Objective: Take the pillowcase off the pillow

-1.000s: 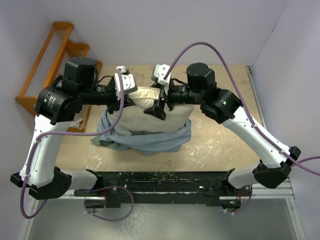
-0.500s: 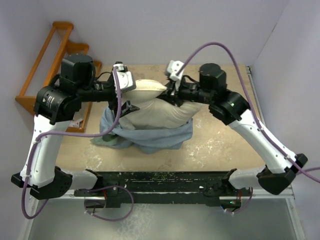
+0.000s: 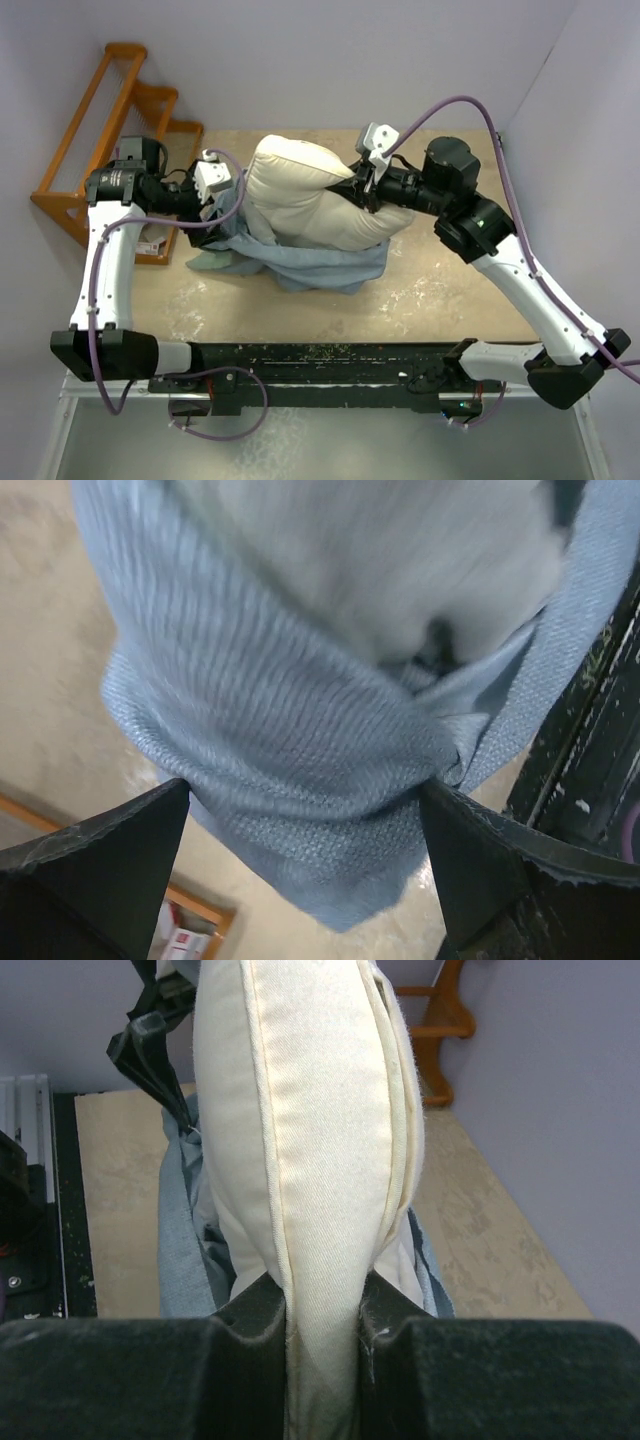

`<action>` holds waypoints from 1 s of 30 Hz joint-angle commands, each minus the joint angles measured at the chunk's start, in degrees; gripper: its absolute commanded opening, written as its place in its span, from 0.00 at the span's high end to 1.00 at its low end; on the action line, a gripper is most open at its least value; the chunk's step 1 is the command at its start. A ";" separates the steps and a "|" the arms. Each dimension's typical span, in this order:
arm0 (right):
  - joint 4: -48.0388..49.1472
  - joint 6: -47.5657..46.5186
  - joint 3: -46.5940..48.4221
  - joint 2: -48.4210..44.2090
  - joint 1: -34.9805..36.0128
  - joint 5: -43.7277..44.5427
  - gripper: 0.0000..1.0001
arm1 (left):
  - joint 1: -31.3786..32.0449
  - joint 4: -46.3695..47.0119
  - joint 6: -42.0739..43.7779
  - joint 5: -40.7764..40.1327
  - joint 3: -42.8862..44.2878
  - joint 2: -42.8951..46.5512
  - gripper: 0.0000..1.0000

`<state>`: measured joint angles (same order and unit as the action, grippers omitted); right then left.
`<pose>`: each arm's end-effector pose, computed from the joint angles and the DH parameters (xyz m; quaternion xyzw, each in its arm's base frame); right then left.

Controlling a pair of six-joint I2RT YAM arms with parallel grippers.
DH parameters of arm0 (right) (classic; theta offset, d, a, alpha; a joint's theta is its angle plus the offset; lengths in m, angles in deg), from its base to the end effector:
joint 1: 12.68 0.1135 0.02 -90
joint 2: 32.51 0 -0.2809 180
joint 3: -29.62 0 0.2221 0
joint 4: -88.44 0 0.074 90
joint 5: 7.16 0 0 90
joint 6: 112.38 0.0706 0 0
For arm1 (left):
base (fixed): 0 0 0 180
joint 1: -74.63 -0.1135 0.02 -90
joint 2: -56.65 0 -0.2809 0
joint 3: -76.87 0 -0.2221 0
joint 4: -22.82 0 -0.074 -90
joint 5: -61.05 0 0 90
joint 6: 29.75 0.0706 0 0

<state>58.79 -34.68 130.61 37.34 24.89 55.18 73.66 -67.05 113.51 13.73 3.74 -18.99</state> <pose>0.1780 0.1783 0.4956 -0.4409 0.5423 0.3149 0.6421 0.2066 -0.0444 0.3933 0.4834 0.7617 -0.1971 0.3838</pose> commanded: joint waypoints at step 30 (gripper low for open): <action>45.76 34.93 -7.26 -6.54 -14.66 -20.00 1.00 | -7.38 48.40 -6.20 -7.61 -41.91 11.06 0.01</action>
<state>85.89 -7.01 119.83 32.49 11.16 41.11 66.75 -26.85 112.15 5.62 -38.62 -7.58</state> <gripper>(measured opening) 0.180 0.994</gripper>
